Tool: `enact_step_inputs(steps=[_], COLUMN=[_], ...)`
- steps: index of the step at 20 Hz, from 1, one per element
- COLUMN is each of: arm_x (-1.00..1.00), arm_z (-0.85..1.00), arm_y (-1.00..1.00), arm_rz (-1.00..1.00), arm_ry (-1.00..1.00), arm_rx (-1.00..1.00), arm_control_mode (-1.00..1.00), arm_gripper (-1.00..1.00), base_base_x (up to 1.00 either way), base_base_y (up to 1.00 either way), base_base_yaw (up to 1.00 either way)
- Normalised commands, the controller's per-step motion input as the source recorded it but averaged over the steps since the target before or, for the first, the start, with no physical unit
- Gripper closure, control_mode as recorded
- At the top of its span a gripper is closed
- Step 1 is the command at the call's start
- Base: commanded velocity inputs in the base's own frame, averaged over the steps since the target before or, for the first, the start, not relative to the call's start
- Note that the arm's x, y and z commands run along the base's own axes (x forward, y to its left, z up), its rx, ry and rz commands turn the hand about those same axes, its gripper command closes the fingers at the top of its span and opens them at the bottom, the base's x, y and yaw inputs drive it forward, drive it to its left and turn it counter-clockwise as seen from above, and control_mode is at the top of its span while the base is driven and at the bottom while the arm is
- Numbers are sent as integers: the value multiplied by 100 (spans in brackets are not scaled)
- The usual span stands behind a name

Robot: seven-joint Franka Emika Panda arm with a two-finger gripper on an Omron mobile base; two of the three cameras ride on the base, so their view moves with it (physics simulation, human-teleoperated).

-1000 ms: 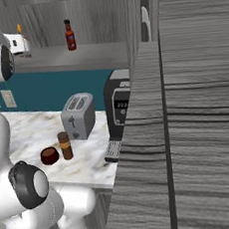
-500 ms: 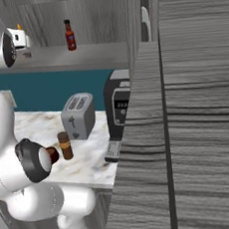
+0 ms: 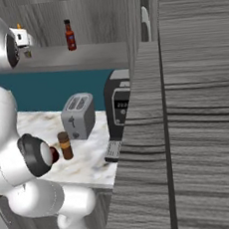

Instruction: Pick the cinnamon and honey bottle from the cabinet and place them next to the mug.

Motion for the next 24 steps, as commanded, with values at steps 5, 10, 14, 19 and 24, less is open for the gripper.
enact_step_inputs(steps=[5, 10, 14, 19, 24], arm_x=[27, 15, 2, 9, 20], arm_z=[-14, 1, 10, 9, 0], arm_y=[1, 0, 0, 0, 0], arm_rz=[1, 9, 14, 11, 6], arm_ry=[-14, 0, 6, 6, 0], arm_rx=[4, 3, 1, 0, 0], arm_control_mode=[-100, -100, -100, -100, -100], arm_gripper=[-100, -100, -100, -100, -100], base_base_x=[0, 0, 0, 0, 0], base_base_y=[0, 0, 0, 0, 0], base_base_yaw=[0, 0, 0, 0, 0])
